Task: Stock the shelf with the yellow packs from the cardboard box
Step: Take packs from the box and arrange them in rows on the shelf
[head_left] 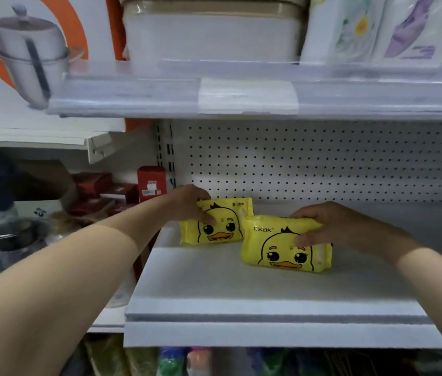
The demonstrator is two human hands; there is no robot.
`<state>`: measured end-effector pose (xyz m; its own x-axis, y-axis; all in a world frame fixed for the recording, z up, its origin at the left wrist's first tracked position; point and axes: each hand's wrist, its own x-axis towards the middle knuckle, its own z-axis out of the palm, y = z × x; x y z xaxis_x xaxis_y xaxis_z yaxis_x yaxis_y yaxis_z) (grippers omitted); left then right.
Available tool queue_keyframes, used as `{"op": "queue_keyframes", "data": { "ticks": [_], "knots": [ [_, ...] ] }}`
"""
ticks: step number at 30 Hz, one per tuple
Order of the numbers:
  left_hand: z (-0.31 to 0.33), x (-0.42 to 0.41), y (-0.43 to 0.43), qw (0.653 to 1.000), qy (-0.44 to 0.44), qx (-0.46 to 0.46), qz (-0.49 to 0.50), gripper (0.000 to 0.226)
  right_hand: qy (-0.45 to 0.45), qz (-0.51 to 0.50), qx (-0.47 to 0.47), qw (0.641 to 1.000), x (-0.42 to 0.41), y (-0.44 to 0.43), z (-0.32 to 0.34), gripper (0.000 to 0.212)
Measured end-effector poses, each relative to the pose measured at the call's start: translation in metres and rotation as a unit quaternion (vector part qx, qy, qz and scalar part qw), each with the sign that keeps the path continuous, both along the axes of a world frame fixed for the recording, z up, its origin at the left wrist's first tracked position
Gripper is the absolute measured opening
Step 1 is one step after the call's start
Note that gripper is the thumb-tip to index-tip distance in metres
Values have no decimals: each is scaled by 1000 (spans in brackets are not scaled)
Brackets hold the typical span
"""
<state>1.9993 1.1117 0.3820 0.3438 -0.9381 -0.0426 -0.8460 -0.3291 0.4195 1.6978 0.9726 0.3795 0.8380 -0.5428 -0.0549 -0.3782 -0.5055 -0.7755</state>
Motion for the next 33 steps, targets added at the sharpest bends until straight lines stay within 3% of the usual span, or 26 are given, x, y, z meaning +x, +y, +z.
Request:
{"op": "queue_keyframes", "data": {
  "ticks": [6,15,21,27,33],
  "knots": [
    [-3,35,-35,996,-79,-37,10,42,-14,-6,-10,1000,30,-14,-5,39],
    [-18,76,-65,992,-61,-110,17,47,-25,-37,-36,998,73,-35,-3,43],
    [-22,82,-72,982,-114,-147,9,34,-16,-35,-57,998,89,-41,-3,36],
    [-22,81,-74,961,-228,-156,21,58,-42,-27,-66,997,94,-50,-7,29],
    [-25,84,-77,945,-272,-178,27,61,-37,-18,-85,996,96,-55,-6,29]
  ]
}}
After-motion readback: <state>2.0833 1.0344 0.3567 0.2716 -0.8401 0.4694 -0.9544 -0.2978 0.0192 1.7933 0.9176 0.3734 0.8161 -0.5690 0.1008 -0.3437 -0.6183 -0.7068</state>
